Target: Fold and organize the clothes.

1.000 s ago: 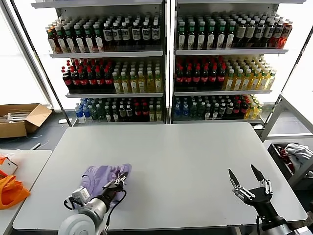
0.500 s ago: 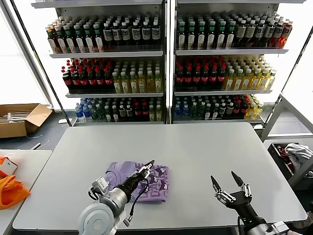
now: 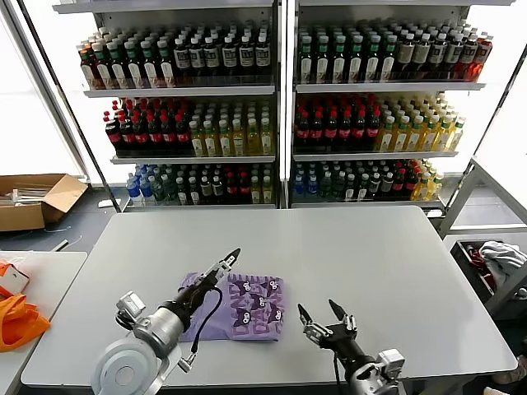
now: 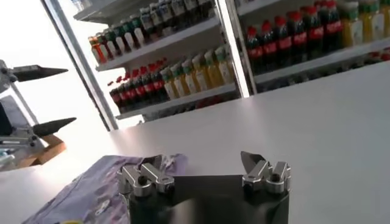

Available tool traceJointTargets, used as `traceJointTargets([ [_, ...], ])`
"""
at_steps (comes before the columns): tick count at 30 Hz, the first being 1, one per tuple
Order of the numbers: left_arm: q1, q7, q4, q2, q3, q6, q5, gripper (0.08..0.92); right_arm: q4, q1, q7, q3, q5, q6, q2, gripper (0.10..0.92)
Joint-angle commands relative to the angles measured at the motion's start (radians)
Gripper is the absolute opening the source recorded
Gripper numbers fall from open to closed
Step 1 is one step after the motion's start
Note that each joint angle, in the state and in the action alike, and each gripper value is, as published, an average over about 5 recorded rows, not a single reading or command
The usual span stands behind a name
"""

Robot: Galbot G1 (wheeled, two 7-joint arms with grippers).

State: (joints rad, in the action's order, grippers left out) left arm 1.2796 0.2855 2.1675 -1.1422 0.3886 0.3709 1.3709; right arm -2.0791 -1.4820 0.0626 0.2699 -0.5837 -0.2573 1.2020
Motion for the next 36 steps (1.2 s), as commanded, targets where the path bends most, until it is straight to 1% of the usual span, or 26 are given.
traceJointTargets([
  [1,0.071,-0.052,0.044,0.062,0.183,-0.004,-0.016,0.816,0.128,0.246,0.191,-0.307,-0.062,-0.223,0.067,0.823],
  [3,0.086,-0.051,0.049,0.061,0.192,-0.005,-0.017,0.821,0.147,0.254,0.21,-0.313,-0.09,-0.238,0.072,0.822],
  [6,0.095,-0.045,0.051,0.052,0.194,-0.005,-0.017,0.822,0.159,0.249,0.234,-0.305,-0.108,-0.23,0.079,0.785],
  [13,0.075,-0.018,0.048,0.034,0.182,-0.004,0.004,0.823,0.117,0.221,0.221,-0.256,-0.118,-0.199,0.066,0.585],
  [23,0.077,-0.006,0.043,0.037,0.186,-0.004,-0.005,0.823,0.077,0.158,0.136,-0.129,-0.117,-0.193,0.013,0.299],
  [29,0.078,0.002,0.043,0.037,0.199,-0.004,-0.011,0.823,0.056,0.106,0.067,-0.013,-0.18,-0.201,-0.046,0.137],
  [31,0.083,0.001,0.046,0.036,0.204,-0.004,-0.016,0.823,0.04,0.082,0.052,0.031,-0.197,-0.205,-0.077,0.113],
  [36,0.105,-0.007,0.053,0.027,0.22,-0.004,-0.021,0.823,0.012,0.005,0.021,0.151,-0.204,-0.2,-0.183,0.109],
])
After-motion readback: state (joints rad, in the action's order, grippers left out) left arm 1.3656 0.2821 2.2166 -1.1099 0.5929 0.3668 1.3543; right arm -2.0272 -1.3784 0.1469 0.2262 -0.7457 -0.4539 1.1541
